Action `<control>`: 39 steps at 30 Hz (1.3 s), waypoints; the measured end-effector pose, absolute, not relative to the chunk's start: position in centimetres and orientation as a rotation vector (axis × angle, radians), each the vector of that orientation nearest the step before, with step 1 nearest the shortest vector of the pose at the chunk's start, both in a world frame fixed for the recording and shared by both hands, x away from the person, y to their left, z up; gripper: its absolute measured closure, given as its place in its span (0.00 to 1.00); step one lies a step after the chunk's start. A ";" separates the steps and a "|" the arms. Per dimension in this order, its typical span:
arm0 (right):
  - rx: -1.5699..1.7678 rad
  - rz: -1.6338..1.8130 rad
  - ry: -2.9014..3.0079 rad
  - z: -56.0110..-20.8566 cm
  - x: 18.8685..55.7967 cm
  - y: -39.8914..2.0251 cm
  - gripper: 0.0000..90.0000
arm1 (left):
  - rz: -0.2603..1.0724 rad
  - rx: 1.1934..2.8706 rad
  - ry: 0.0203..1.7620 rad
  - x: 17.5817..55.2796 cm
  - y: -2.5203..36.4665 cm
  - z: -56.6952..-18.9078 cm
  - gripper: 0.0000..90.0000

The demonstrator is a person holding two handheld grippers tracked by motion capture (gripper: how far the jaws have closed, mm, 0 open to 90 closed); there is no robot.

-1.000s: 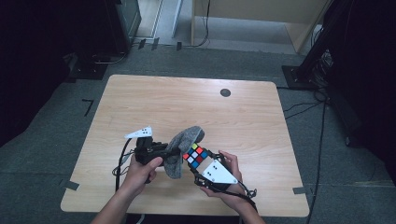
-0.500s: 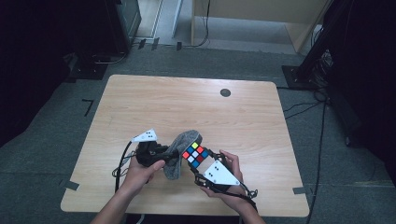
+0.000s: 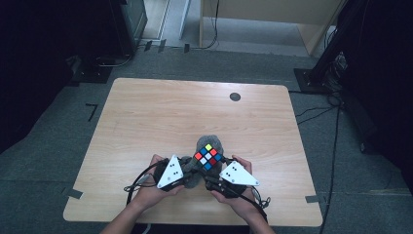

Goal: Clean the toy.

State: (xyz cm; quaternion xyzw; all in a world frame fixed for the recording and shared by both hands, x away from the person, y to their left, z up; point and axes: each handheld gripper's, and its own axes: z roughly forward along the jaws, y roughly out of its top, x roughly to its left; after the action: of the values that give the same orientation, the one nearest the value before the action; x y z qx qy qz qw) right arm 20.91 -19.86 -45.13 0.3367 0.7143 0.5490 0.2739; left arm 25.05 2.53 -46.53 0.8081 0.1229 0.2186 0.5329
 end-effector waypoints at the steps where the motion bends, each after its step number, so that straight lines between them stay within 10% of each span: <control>1: 0.918 1.498 1.919 -45.1 21.0 -20.1 0.38 | 0.511 1.909 0.285 25.1 2.8 -46.6 0.80; 39: 1.029 1.549 1.978 -45.2 21.7 -20.2 0.38 | 0.473 1.893 0.340 25.4 2.8 -47.1 0.69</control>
State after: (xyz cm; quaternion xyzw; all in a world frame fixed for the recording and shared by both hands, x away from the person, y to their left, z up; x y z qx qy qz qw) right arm 21.73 -20.24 -45.19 0.3705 0.7120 0.5576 0.2115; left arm 25.38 2.80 -47.12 0.7993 0.1435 0.1995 0.5483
